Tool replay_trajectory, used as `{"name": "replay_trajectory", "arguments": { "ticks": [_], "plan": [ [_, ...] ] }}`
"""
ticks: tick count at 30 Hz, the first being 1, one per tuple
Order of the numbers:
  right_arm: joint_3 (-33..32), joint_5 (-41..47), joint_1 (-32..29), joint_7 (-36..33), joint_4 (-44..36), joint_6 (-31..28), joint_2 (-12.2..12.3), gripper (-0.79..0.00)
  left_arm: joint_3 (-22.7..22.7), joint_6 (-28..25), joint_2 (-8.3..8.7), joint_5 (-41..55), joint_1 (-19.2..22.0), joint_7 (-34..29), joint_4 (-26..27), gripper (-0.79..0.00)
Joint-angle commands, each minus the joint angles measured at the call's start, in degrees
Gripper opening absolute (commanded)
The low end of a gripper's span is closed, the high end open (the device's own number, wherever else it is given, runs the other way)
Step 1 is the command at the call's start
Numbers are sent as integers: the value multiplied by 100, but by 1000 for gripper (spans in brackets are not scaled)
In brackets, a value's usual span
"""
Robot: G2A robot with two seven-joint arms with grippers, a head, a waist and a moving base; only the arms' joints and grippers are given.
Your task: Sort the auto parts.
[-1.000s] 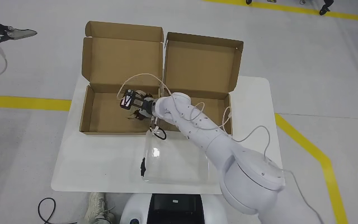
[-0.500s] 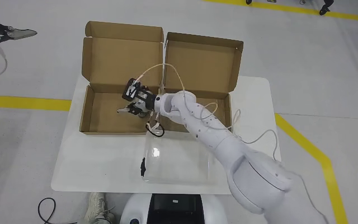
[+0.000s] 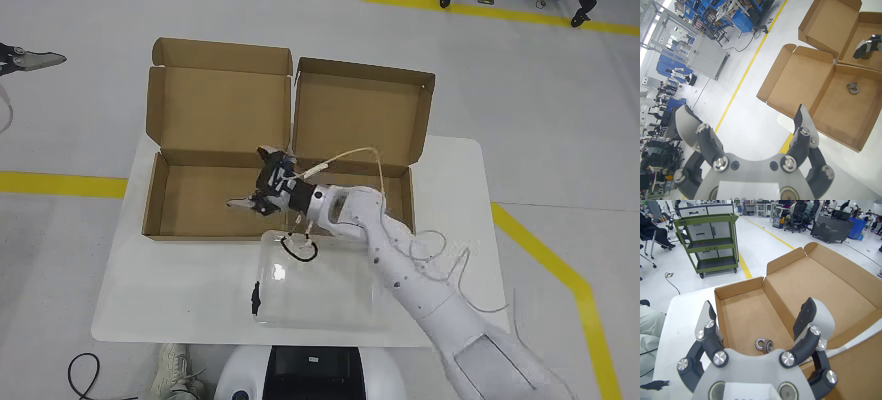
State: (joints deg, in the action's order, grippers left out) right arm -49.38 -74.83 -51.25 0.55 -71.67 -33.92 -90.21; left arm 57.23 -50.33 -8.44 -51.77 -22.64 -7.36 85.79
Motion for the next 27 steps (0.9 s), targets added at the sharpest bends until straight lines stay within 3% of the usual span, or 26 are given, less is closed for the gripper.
{"name": "replay_trajectory", "arguments": {
  "ticks": [1, 10, 27],
  "plan": [
    [-330, -100, -483, -206, -686, -16, 137, 0, 0, 0, 0, 0, 0, 0, 0, 0],
    [-1424, -410, -1989, -559, -2503, -69, 533, 0, 0, 0, 0, 0, 0, 0, 0, 0],
    [-2871, -1135, -4161, 455, -4037, 367, 931, 0, 0, 0, 0, 0, 0, 0, 0, 0]
  ]
}}
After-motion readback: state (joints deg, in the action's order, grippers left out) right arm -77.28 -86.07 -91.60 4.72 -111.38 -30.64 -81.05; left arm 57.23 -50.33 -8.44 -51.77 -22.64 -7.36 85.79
